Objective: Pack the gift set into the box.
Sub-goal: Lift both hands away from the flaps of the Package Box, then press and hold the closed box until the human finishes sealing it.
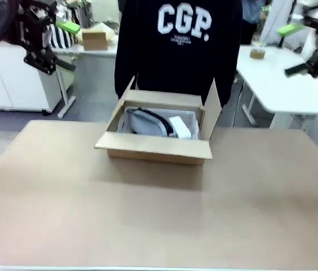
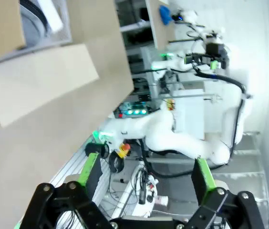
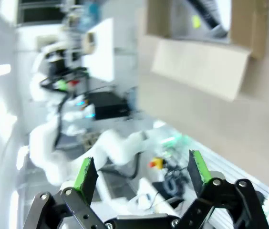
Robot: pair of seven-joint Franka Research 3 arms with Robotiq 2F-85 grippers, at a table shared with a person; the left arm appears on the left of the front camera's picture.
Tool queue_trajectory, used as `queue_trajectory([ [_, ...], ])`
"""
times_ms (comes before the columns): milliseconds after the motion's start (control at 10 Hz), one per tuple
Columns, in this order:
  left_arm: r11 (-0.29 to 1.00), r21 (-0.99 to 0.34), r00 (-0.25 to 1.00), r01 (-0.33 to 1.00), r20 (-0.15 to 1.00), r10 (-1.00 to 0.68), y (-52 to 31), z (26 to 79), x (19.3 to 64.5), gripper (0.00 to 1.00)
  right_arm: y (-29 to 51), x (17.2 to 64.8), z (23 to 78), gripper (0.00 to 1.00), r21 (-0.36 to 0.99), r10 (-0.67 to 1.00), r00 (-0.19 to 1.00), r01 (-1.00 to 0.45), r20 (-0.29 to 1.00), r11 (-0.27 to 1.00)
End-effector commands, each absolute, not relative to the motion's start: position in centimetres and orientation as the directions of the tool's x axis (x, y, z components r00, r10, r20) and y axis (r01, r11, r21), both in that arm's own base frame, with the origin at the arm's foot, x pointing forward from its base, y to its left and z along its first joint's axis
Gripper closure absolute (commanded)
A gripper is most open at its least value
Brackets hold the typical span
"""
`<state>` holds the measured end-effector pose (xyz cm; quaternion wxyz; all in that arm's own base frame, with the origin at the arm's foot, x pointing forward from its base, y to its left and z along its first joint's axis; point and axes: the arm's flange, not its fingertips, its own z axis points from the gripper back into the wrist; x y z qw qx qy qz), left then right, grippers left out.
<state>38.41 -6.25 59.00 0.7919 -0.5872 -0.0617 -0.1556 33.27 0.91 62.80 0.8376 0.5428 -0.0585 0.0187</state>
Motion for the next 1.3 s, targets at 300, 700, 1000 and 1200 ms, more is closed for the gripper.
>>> queue_trajectory([
  [300, 0.245, -0.906, 0.936, 0.345, 0.312, -0.164, -4.2, 58.2, 36.5, 0.00, -5.5, 29.9, 61.1, 0.00, 0.966, -0.150, 0.983, -0.062, 0.102, 0.249],
  [700, 0.245, -0.906, 0.936, 0.345, 0.312, -0.164, -4.2, 58.2, 36.5, 0.00, -5.5, 29.9, 61.1, 0.00, 0.966, -0.150, 0.983, -0.062, 0.102, 0.249],
  [1000, 0.245, -0.906, 0.936, 0.345, 0.312, -0.164, -4.2, 58.2, 36.5, 0.00, -5.5, 29.9, 61.1, 0.00, 0.966, -0.150, 0.983, -0.062, 0.102, 0.249],
  [1200, 0.245, -0.906, 0.936, 0.345, 0.312, -0.164, -4.2, 58.2, 36.5, 0.00, -5.5, 29.9, 61.1, 0.00, 0.966, -0.150, 0.983, -0.062, 0.102, 0.249],
])
